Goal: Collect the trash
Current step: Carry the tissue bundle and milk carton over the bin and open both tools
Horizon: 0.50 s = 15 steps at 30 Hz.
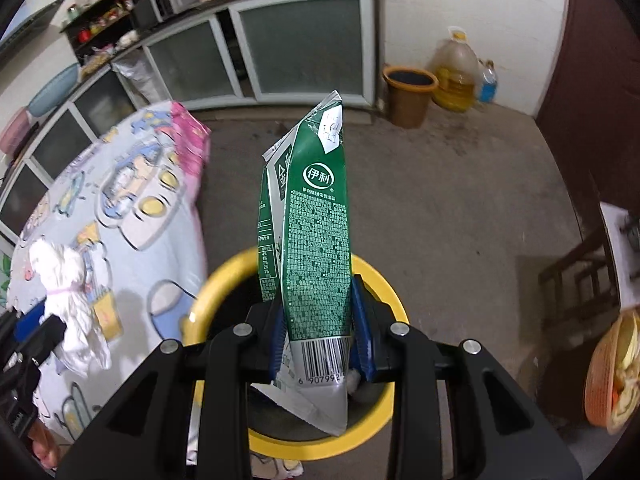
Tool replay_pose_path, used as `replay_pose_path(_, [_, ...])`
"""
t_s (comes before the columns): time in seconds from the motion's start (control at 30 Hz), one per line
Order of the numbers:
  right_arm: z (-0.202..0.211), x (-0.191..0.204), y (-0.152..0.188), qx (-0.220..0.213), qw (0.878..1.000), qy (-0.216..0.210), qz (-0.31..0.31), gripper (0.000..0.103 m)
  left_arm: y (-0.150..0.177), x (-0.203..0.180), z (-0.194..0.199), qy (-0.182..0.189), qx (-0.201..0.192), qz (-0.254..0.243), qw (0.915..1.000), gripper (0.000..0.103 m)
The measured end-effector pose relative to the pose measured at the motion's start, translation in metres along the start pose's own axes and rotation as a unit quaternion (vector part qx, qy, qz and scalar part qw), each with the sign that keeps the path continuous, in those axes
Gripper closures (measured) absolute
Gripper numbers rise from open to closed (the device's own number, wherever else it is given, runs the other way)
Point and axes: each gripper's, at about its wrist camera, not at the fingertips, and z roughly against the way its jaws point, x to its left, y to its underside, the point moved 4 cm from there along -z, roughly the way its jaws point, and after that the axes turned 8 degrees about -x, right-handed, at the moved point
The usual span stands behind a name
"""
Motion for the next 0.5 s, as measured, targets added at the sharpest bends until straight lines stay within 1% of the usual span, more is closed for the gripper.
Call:
replay_pose_path(0.13, [-0.019, -0.013, 0.026, 0.023, 1.000, 0.000, -0.008, 0.074, 0.009, -0.013, -0.022, 0.003, 0.016, -0.007, 0.9998, 0.078])
replay_pose_path(0.23, [-0.032, -0.014, 0.043, 0.037, 0.999, 0.000, -0.006, 0.074, 0.017, -0.018, -0.040, 0.003, 0.031, -0.008, 0.9995, 0.078])
replay_pose_path(0.4, [-0.057, -0.014, 0.064, 0.072, 0.997, -0.014, -0.013, 0.074, 0.027, -0.023, -0.067, 0.006, 0.052, 0.005, 0.9986, 0.077])
replay_pose_path(0.5, [-0.066, -0.011, 0.071, 0.085, 0.996, -0.018, -0.015, 0.074, 0.034, -0.024, -0.077, 0.005, 0.062, 0.005, 0.9980, 0.076])
